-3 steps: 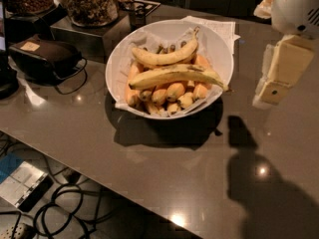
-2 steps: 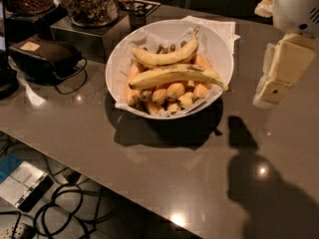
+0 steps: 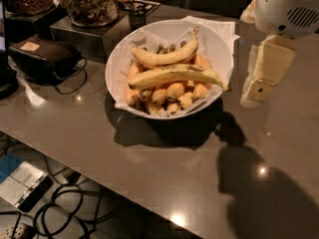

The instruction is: Pick banana from white bowl

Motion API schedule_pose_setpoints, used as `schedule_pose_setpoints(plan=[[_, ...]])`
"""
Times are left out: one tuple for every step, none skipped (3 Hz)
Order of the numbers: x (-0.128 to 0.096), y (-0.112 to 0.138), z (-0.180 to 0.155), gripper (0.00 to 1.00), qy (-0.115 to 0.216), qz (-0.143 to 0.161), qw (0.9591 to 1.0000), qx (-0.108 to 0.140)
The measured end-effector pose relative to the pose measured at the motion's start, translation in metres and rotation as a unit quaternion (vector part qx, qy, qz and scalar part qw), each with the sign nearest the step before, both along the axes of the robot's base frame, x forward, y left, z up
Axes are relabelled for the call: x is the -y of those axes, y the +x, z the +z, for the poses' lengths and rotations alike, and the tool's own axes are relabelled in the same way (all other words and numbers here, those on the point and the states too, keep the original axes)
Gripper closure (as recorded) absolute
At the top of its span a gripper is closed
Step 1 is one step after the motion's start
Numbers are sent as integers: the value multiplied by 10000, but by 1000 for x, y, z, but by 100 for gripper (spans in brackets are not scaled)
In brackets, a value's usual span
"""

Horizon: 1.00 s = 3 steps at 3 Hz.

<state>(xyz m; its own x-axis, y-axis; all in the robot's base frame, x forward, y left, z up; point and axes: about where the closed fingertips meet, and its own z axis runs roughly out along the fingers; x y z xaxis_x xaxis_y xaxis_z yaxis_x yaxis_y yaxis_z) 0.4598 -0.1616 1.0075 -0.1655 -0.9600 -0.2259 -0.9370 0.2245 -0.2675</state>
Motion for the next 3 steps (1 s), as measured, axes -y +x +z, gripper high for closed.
schedule_pose_setpoints(plan=[[-3,1,3,0,138,64,9999,28],[-12,5,0,0,353,221,9988,-239],[-12,5,0,0,355,223,9988,-241]])
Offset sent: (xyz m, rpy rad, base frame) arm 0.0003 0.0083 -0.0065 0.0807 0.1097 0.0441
